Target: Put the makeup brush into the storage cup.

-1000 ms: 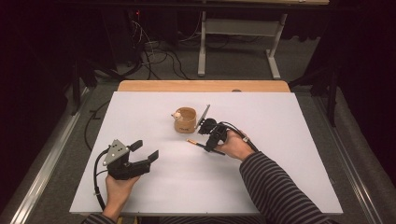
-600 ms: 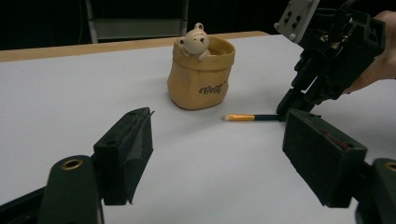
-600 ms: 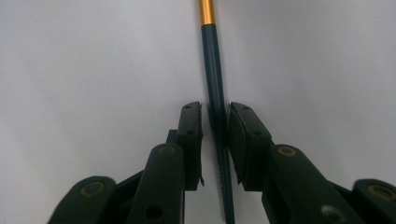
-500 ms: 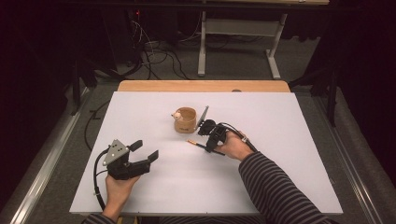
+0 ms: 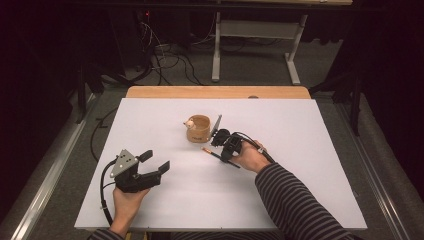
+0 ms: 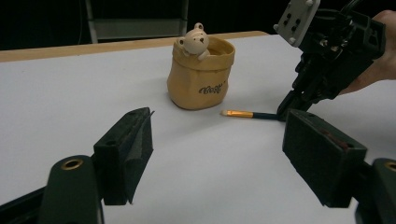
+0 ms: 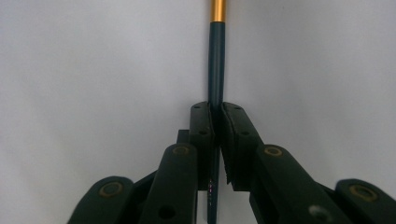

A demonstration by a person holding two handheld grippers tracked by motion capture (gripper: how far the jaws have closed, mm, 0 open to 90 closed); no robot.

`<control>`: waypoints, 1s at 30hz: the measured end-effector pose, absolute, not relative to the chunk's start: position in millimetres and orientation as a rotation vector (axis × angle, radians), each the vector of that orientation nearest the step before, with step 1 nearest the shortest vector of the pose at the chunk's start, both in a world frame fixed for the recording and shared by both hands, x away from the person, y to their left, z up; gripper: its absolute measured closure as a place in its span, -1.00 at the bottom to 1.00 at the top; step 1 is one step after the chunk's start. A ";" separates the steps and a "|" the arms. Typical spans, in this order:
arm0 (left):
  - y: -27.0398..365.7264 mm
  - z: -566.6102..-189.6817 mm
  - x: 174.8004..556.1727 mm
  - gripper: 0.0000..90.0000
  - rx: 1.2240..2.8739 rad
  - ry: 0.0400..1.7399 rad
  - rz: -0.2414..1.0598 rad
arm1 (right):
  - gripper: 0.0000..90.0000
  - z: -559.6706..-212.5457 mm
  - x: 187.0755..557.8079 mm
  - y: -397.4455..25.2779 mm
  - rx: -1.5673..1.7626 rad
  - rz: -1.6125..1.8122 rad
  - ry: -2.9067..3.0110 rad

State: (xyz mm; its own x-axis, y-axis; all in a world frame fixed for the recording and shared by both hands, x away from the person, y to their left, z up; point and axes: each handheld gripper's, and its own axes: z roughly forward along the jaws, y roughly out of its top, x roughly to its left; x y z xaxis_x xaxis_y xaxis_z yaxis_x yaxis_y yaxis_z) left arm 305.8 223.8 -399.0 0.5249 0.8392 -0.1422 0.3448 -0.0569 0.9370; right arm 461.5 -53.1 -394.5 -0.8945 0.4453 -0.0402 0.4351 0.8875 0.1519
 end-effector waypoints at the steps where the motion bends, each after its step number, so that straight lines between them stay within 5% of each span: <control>1: 223.8 -399.0 305.8 -0.45 1.642 1.022 0.549 | 0.89 -394.5 461.5 -53.1 0.696 0.214 2.980; 30: 223.1 -399.5 306.5 -0.45 1.645 1.022 0.548 | 0.91 -391.0 451.5 -52.0 0.552 0.214 2.979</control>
